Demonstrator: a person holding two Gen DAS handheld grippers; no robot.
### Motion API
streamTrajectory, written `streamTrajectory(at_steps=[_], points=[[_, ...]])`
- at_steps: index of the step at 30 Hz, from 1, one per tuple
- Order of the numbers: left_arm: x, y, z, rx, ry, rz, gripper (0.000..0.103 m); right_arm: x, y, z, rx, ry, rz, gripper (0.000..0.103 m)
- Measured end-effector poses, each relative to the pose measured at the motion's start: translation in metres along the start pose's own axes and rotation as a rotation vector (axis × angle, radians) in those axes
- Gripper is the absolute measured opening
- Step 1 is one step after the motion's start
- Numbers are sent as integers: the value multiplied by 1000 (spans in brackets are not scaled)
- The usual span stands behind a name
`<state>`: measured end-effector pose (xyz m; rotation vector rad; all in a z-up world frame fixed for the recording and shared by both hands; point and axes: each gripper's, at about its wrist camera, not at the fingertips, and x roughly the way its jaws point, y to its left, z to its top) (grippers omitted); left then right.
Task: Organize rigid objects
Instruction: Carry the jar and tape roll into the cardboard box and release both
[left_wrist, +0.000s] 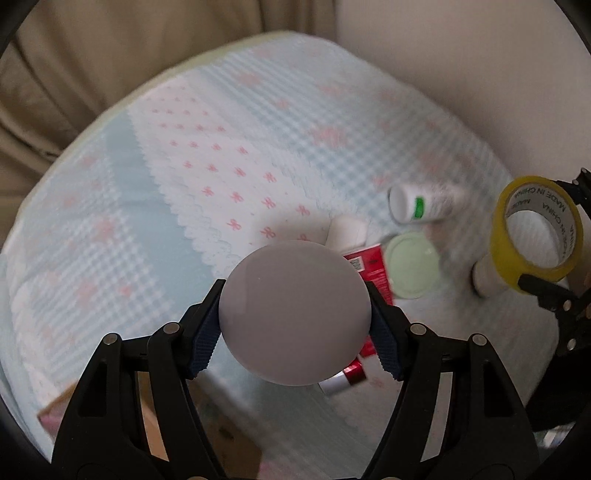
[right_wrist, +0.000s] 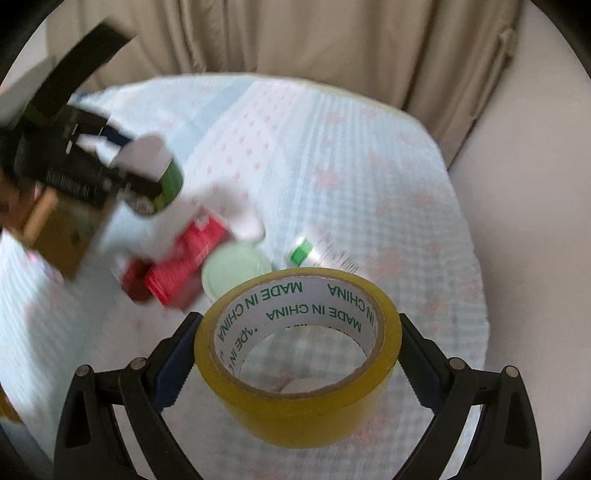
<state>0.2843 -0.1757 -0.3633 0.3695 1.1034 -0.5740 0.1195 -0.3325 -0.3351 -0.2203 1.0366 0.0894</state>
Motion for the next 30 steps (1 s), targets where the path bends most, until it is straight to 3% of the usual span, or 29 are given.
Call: streamTrajectory(at_steps=[8,15,22,26,30], points=[[-115,13,-15,-179,-121,15,68,-111,9,49,70,-110,-10,97],[-206,44,-52,-307,-187,108,68,-182,40,85,55,-195,56,97],[-264,100,-102,-434,-222,140,68,-211,97,116,19,-229,116,97],[-282,139,-130,-449,-221,157,68,-212,136,132,48,-209,124,97],[-288,188,-152,-456,-206,124,68,-211,179,146,112,-184,124,97]])
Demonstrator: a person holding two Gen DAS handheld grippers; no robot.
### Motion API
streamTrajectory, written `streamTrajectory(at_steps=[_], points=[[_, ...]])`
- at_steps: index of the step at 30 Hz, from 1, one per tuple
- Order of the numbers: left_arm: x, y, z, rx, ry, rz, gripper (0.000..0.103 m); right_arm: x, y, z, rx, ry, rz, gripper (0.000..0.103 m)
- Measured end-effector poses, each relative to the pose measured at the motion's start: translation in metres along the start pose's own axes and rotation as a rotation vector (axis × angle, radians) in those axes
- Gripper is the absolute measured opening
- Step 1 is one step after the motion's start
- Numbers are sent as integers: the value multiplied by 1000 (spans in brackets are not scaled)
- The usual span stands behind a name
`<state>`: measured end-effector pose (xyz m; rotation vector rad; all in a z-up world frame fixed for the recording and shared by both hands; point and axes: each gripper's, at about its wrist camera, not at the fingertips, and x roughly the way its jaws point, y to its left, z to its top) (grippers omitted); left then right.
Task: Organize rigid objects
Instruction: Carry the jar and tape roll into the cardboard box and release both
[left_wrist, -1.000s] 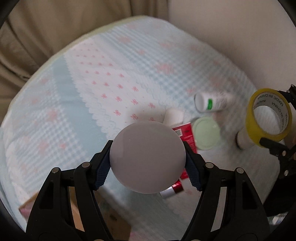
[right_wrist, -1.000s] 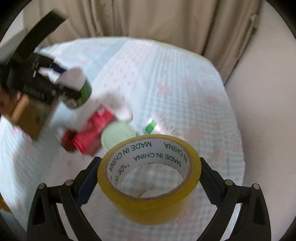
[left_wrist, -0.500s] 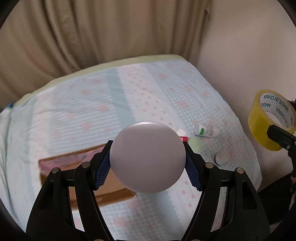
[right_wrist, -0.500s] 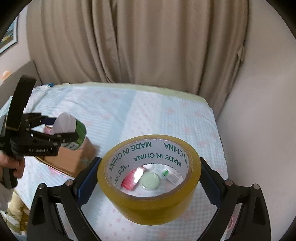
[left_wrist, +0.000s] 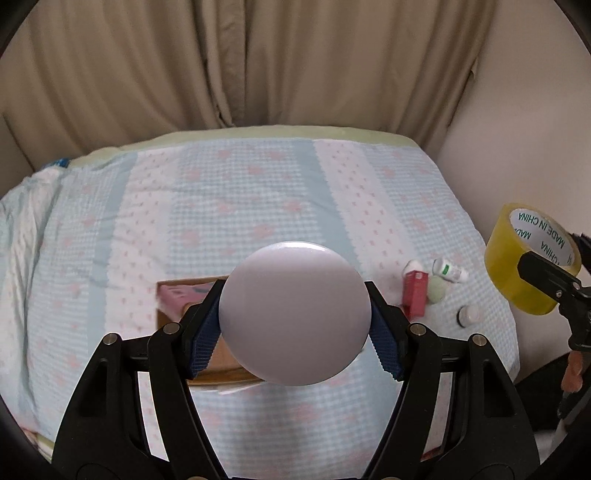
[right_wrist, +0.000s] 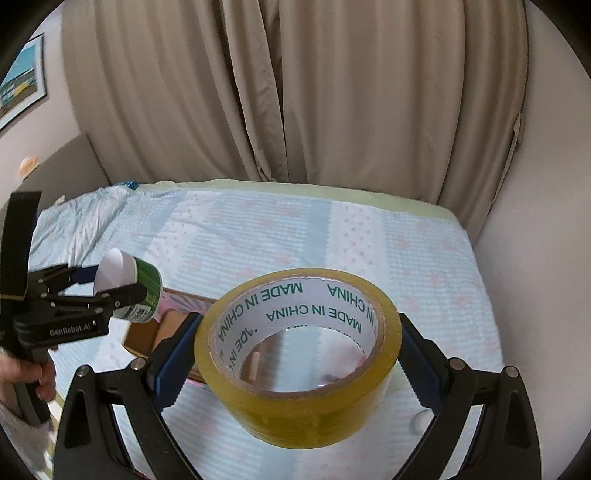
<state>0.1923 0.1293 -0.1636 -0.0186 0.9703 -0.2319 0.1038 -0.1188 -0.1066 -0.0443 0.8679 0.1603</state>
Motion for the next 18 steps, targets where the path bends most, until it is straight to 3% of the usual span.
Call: streamTrajectory(at_steps=[10,18], points=[[39,86,1,132,76,35,68,58,102,11,98,81,-50,97],[108,111,-12,147,191,15,68,136,138,-7,12,233,-24,97]])
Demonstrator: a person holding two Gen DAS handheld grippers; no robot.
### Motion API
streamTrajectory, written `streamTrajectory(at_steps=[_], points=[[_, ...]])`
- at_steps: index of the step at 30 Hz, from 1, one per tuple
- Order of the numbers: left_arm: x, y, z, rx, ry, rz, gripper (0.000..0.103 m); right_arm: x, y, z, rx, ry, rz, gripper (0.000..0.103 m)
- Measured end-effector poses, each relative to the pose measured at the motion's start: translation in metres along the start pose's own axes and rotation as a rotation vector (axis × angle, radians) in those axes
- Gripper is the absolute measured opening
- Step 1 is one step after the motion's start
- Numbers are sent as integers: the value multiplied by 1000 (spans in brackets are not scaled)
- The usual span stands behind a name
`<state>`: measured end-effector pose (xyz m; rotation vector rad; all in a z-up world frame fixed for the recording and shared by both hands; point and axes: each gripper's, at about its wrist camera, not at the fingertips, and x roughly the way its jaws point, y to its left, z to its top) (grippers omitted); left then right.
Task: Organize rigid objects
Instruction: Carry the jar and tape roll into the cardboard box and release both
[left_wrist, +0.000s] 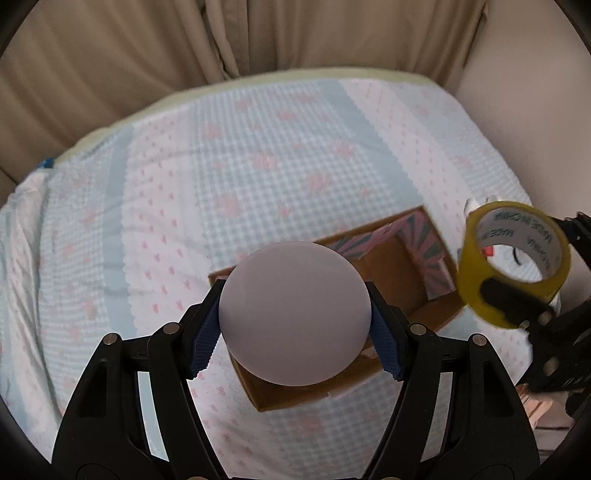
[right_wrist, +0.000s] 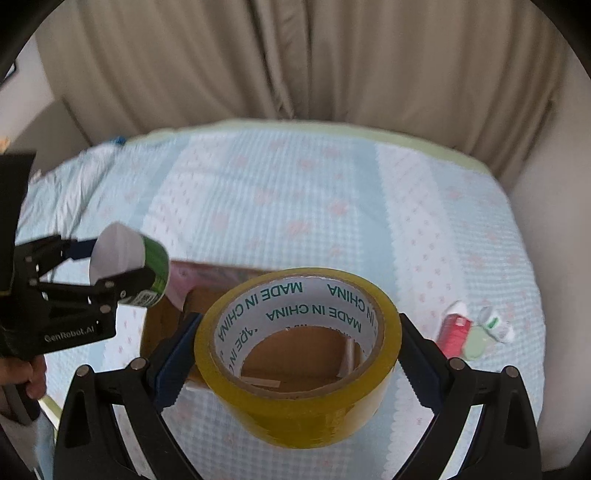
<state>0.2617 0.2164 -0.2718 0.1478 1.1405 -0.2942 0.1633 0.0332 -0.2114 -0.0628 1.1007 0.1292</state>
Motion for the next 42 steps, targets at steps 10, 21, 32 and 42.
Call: streamTrajectory(at_steps=[10,21,32,42], points=[[107,15,-13,-51,170,27,68,129,29,-15,-248,125,133,97],[157,12,-19,-79,248,33,68,197,29,-25,-344,154,170,97],[143,-1,-9,-70,188,-21,103,196,20,-26,-355,116,186,103],[121,-6,-16,-54,162,-4,103,178,23,-30,-360,106,164,103]])
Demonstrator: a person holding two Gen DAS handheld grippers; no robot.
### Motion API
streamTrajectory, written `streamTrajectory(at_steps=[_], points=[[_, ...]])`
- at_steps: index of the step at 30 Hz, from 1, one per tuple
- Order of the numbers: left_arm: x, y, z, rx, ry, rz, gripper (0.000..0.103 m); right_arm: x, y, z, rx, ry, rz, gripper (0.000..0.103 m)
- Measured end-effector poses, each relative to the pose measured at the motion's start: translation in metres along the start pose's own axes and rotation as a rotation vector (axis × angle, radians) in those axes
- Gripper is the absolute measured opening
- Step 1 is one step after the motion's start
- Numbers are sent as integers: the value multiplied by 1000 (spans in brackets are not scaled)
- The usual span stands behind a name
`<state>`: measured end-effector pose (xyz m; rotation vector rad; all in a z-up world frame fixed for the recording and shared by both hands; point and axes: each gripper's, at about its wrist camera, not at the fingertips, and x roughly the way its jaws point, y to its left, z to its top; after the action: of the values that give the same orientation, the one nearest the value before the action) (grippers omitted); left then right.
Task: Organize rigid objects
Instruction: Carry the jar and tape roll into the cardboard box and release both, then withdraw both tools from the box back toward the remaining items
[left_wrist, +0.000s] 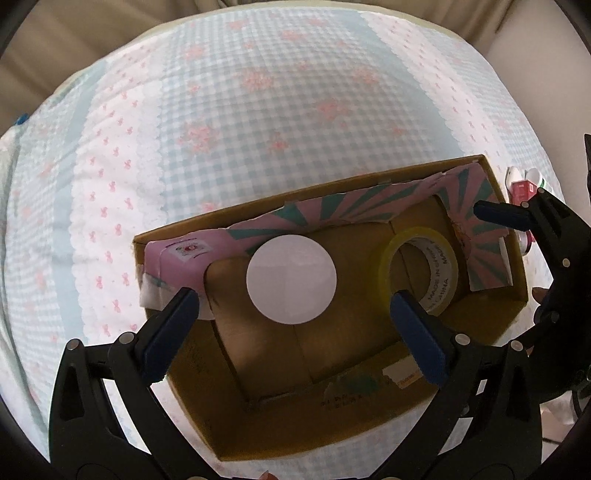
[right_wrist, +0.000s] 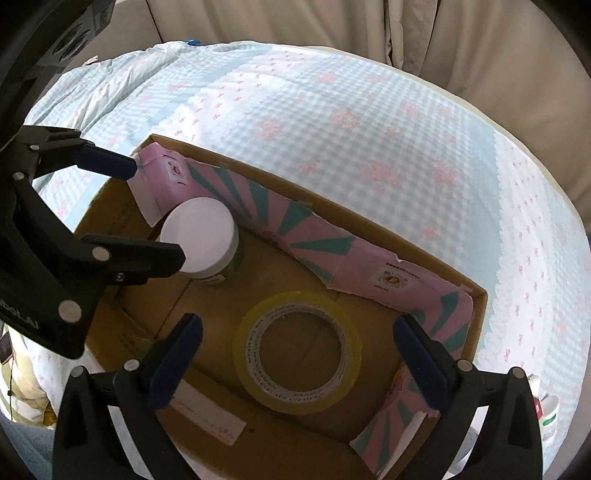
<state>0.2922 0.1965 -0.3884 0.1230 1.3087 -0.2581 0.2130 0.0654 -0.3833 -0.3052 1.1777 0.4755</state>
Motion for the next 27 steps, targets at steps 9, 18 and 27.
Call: streamTrajectory(at_steps=[9,18,27], points=[[-66,1,-17,-20,-99,25,103,-49,12,-1,23,-71,-29,103],[-191,-10,-53,-36,-255,24,103,-167,37,-11,68,-158,-98,103],[-260,-70,-71,7,-405,51,103,-276,14,-56,399,-273,-241,103]])
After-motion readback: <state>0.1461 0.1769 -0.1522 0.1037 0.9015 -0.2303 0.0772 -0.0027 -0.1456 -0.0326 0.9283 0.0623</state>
